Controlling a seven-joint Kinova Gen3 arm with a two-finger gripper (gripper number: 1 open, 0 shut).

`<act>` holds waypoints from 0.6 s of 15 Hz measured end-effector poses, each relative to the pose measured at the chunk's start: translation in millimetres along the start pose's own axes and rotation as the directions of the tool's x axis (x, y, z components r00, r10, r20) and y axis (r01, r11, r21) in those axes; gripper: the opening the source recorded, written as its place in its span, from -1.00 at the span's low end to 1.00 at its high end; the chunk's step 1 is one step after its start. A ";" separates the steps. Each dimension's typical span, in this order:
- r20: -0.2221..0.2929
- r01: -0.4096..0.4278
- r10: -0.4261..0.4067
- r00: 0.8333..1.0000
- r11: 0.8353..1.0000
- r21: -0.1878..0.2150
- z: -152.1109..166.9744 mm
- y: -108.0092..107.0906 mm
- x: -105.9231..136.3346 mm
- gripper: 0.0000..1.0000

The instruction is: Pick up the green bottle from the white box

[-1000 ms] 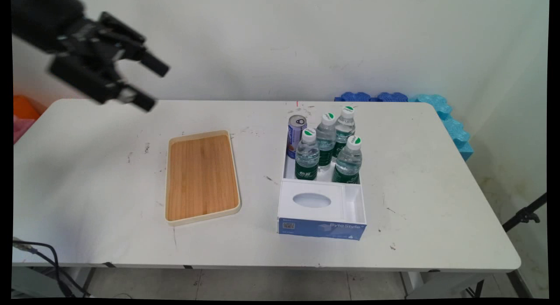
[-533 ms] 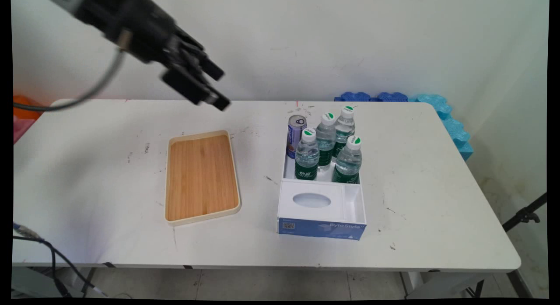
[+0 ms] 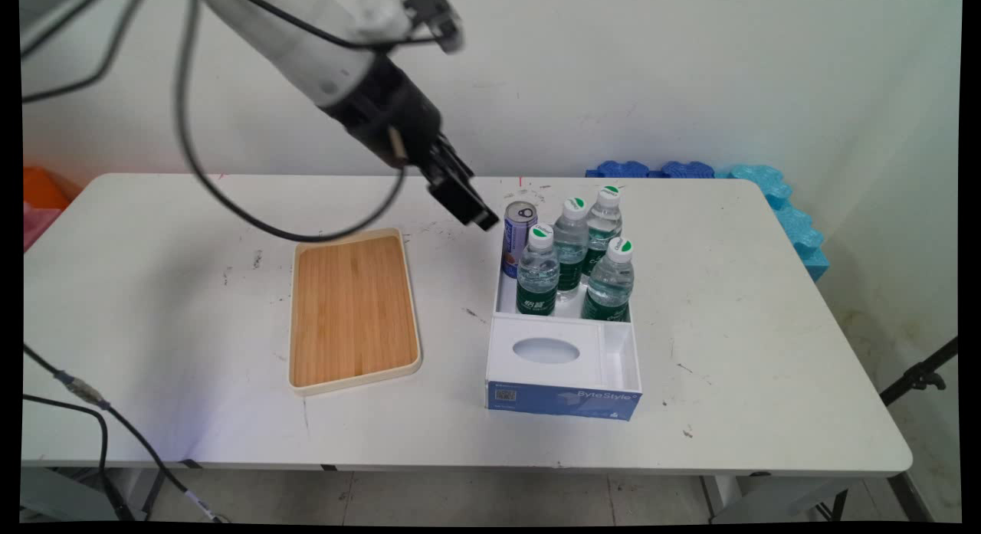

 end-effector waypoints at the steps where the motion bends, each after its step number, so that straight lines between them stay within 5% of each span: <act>1: 0.009 0.007 -0.007 1.000 1.000 0.000 14.9 -0.9 3.1 1.00; 9: 0.023 0.049 -0.048 0.999 0.999 -0.006 102.2 -3.5 9.0 1.00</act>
